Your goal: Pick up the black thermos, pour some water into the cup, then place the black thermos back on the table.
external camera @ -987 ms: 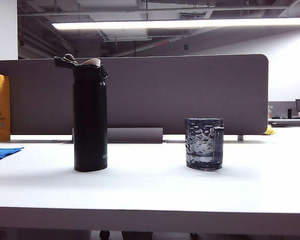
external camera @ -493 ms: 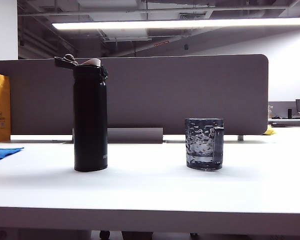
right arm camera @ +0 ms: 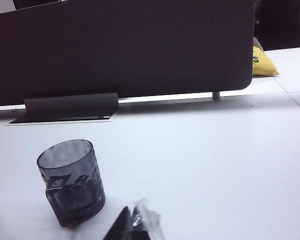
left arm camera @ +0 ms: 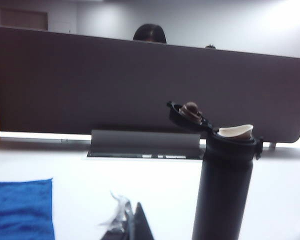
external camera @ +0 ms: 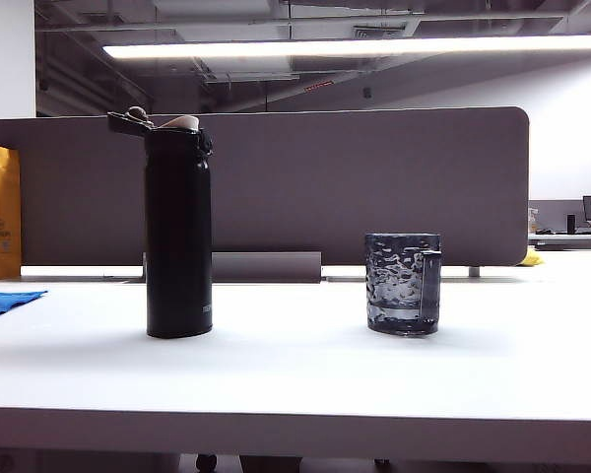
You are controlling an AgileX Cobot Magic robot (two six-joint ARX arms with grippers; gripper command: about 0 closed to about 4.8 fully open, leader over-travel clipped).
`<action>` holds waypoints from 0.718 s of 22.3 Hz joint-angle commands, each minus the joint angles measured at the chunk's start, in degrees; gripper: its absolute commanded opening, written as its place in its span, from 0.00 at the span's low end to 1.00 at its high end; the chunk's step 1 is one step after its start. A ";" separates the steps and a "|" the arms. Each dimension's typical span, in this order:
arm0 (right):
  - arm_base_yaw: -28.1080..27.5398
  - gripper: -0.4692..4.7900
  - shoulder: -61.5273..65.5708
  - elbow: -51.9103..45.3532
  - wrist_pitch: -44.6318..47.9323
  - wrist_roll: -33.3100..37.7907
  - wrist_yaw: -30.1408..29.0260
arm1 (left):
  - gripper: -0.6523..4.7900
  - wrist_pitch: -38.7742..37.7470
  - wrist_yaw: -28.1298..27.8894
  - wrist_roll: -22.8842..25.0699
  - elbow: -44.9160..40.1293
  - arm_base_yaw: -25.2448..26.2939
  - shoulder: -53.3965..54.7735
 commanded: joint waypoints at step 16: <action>-0.02 0.09 0.00 -0.24 -2.38 -12.39 6.38 | 0.11 -3.80 -15.15 1.53 0.17 0.11 0.09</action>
